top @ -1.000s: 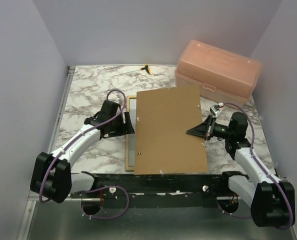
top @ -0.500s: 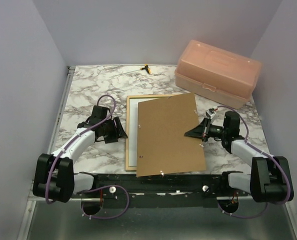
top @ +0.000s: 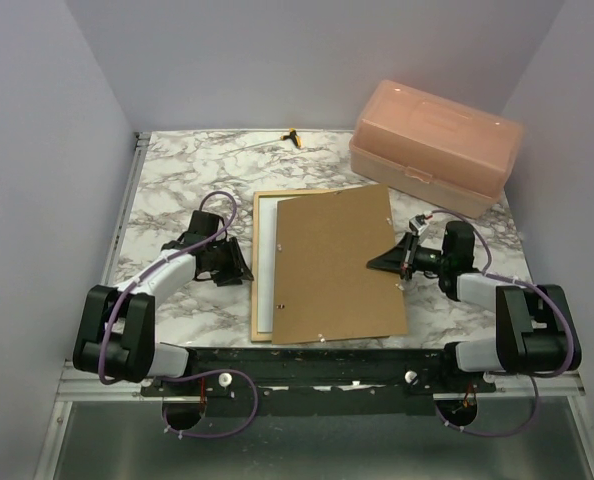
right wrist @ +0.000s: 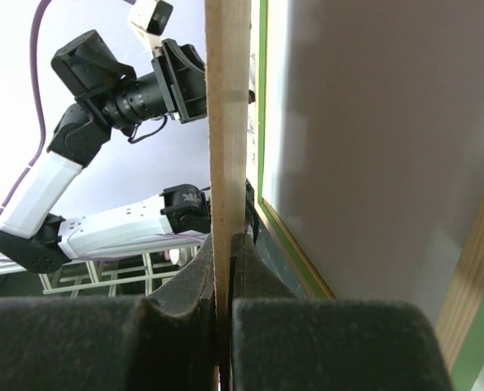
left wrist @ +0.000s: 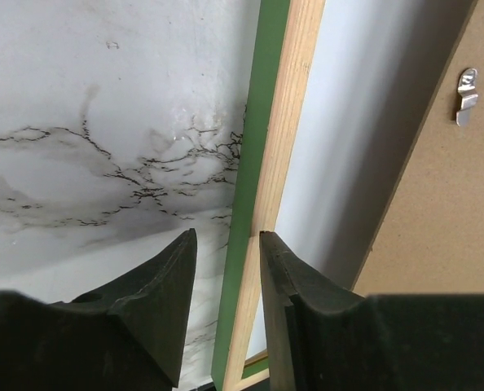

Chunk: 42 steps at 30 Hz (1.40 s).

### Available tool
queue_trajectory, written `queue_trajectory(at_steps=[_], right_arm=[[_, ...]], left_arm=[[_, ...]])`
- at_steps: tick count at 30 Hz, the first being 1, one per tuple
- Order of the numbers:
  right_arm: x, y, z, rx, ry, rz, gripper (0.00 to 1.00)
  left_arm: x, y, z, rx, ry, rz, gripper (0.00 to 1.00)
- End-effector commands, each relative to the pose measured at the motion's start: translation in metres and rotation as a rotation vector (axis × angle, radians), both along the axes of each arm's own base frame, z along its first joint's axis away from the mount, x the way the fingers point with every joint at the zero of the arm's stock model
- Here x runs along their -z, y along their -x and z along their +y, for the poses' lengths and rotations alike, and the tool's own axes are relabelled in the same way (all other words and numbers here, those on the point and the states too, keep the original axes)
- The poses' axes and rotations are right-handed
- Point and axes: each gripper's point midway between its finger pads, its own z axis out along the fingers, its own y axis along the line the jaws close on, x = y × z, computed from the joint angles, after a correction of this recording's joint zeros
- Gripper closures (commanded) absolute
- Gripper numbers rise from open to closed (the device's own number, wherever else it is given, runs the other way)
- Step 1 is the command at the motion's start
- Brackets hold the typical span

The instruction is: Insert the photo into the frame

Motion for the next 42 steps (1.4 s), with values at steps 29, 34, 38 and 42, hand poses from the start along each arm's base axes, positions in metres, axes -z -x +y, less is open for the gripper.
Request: queue_trajectory(at_steps=[29, 34, 38, 42], right_arm=[[0.014, -0.039, 0.027, -0.058, -0.014, -0.053, 1.0], [0.016, -0.041, 0.028, -0.061, -0.016, -0.055, 1.0], [0.014, -0.044, 0.029, -0.063, -0.019, -0.067, 1.0], [0.01, -0.049, 0.03, -0.064, -0.019, -0.08, 1.0]], left_arm=[[0.006, -0.01, -0.007, 0.044, 0.023, 0.004, 0.73], [0.006, -0.01, -0.007, 0.047, 0.024, 0.005, 0.75], [0.007, -0.01, -0.007, 0.05, 0.023, 0.008, 0.77], [0.008, -0.01, -0.007, 0.054, 0.025, 0.013, 0.77]])
